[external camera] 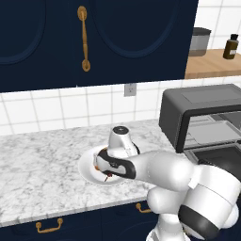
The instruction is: Pick up the kebab skewer and baguette bread, and place them inside the toaster oven. Close the toaster oven door and start by setting the timer.
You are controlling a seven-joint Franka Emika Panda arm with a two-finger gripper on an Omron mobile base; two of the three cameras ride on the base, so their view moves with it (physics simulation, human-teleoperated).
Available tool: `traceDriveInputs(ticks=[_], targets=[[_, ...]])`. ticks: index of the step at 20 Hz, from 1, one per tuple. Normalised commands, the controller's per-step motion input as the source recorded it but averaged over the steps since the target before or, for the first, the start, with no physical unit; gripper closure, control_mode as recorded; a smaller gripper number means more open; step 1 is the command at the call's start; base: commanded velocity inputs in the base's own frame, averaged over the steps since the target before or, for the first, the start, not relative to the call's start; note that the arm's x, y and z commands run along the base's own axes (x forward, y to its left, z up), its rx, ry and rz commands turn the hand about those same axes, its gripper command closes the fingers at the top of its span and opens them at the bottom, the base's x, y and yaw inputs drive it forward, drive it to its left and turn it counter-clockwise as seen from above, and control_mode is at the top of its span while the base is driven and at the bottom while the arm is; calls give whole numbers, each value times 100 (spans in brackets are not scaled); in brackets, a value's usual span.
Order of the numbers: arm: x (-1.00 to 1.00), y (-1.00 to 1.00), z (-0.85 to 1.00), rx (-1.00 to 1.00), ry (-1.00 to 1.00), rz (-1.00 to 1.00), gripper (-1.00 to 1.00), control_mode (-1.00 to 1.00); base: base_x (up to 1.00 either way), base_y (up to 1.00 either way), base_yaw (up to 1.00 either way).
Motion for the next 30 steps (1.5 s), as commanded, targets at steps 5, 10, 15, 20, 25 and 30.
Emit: traceDriveInputs(ticks=[5,10,15,20,25,30], targets=[[0,0,-16,0,2,0,-100,-100,0,0,0],[0,7,-15,0,12,0,-100,-100,0,0,0],[1,10,-16,0,14,0,-100,-100,0,0,0],[0,0,-37,0,3,0,100,-100,0,0,0],[-4,0,-14,1,1,0,100,-100,0,0,0],[-18,0,-24,3,0,0,100,-100,0,0,0]])
